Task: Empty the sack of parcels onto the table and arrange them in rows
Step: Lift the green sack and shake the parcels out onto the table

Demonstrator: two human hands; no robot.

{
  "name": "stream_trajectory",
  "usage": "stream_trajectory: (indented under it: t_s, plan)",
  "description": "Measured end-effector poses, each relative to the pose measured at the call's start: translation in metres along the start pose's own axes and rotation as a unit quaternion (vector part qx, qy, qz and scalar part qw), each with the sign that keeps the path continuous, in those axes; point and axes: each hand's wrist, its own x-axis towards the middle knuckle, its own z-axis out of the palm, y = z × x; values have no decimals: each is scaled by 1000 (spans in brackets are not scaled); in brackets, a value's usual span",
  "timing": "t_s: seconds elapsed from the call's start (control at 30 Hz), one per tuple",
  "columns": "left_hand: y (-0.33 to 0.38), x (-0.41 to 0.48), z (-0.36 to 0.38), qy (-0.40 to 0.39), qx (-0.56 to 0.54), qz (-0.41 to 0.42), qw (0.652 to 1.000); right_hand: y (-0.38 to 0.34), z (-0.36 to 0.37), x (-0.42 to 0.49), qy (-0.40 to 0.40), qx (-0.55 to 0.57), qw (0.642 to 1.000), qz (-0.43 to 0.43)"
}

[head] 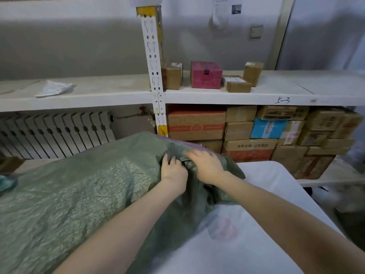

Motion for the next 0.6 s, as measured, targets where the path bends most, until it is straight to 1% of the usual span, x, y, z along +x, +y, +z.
stream_trajectory:
  t_s: [0.03, 0.07, 0.1, 0.17, 0.23, 0.3, 0.33, 0.37, 0.4, 0.47, 0.5, 0.53, 0.6]
  plan:
    - [0, -7, -5, 4, -14, -3, 1000, 1, 6, 3, -46, -8, 999, -9]
    - [-1, -14, -10, 16, -30, -10, 999, 1, 12, 5, -73, 7, 997, -8]
    - [-3, -22, -14, 42, -51, -19, 998, 2, 16, 5, -85, 27, 996, -1]
    - [-12, -37, -18, 121, -104, -54, 986, 1, 19, 4, -96, 35, 995, 4]
    - [-23, -48, -16, 188, -153, -103, 965, 3, 16, 7, -124, 22, 992, -3]
    - [-35, -57, -11, 208, -180, -167, 947, 0, 6, 9, -155, 1, 988, -5]
    - [-41, -60, -7, 199, -190, -203, 940, -3, 0, 10, -159, -14, 987, -5]
    - [-47, -63, -1, 176, -203, -235, 934, -8, -9, 10, -150, -26, 988, -1]
    - [-51, -66, 6, 148, -218, -260, 929, -15, -17, 9, -118, -26, 993, 3]
    - [-55, -73, 21, 114, -257, -266, 922, -34, -30, 6, -13, 18, 1000, -6]
    - [-56, -77, 26, 132, -291, -258, 912, -47, -35, 5, 33, 53, 998, -29]
    - [-55, -82, 28, 177, -331, -261, 890, -60, -39, 5, 62, 84, 992, -64]
    - [-55, -95, 29, 273, -399, -312, 818, -85, -45, 6, 77, 117, 979, -147]
